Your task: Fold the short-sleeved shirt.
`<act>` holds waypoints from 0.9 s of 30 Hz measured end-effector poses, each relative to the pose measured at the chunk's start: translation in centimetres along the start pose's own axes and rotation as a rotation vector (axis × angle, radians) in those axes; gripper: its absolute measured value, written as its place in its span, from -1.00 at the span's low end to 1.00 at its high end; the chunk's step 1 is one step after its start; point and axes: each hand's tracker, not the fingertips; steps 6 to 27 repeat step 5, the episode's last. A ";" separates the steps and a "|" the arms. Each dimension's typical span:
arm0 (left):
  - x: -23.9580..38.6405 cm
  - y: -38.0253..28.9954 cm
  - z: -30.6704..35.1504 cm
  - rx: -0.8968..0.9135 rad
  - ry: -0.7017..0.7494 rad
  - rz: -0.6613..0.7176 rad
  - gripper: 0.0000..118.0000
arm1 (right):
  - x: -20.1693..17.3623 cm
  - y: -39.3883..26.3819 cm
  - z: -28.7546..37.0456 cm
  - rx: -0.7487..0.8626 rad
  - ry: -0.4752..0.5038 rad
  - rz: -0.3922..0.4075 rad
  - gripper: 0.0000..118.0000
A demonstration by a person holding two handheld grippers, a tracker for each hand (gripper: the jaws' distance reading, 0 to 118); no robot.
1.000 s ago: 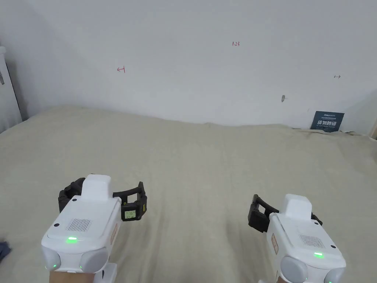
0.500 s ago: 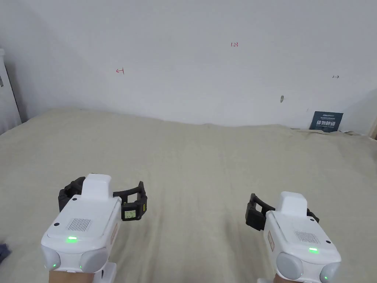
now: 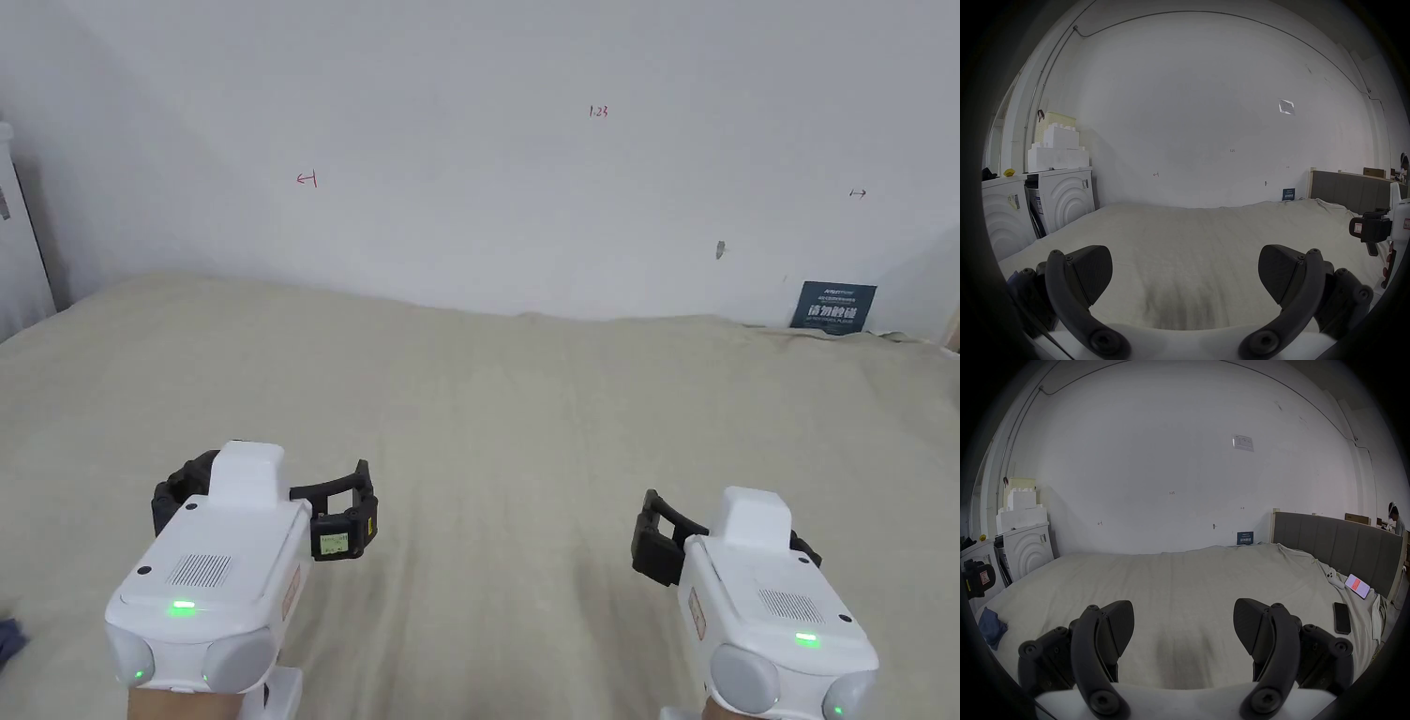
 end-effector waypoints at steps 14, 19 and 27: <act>0.2 0.1 0.0 0.001 -0.001 -0.005 1.00 | 0.1 0.0 0.0 0.000 -0.008 -0.006 0.48; 0.2 0.1 0.0 0.001 -0.001 -0.005 1.00 | 0.1 0.0 0.0 0.000 -0.008 -0.006 0.48; 0.2 0.1 0.0 0.001 -0.001 -0.005 1.00 | 0.1 0.0 0.0 0.000 -0.008 -0.006 0.48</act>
